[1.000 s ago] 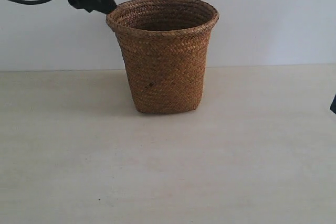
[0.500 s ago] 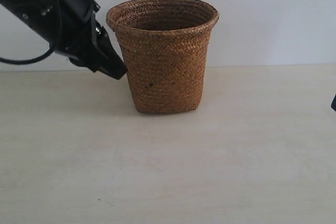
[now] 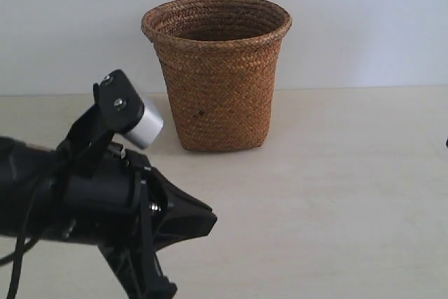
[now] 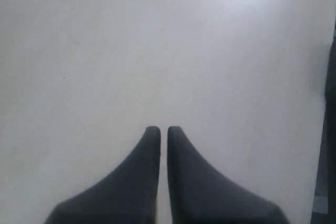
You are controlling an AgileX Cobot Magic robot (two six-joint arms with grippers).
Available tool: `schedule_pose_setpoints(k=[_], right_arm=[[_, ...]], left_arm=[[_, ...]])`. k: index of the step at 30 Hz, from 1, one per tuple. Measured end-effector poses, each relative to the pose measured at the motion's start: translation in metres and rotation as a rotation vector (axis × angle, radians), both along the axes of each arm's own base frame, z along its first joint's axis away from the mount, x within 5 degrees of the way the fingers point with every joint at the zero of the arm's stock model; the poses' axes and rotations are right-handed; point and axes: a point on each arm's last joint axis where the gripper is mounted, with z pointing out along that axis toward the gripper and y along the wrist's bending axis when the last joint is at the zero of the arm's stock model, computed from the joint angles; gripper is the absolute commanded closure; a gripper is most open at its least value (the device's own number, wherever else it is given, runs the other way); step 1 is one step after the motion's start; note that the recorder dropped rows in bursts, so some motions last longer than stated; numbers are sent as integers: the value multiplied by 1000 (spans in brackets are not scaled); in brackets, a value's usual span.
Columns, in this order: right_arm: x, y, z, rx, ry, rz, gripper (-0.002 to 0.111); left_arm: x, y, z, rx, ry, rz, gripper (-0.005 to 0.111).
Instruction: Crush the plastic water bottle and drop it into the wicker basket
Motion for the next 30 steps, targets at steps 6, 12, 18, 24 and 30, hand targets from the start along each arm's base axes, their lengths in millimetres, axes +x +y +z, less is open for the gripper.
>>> schedule_pose_setpoints(k=[6,12,18,24,30], right_arm=[[-3,-9,-43,-4,-35,-71,107],[-5,-13,-46,-15,-158,-103,107],[-5,-13,-45,-23,-173,-100,107],[-5,-12,-47,-30,-156,-93,107],[-5,-12,-47,-27,-152,-93,107]], left_arm=[[-21,1,-12,-14,-54,23,103],[-34,-3,-1,-73,-104,-7,103],[-34,-3,7,-130,-123,27,103],[-35,-3,9,-155,-101,46,103],[-35,-3,9,-155,-100,46,103]])
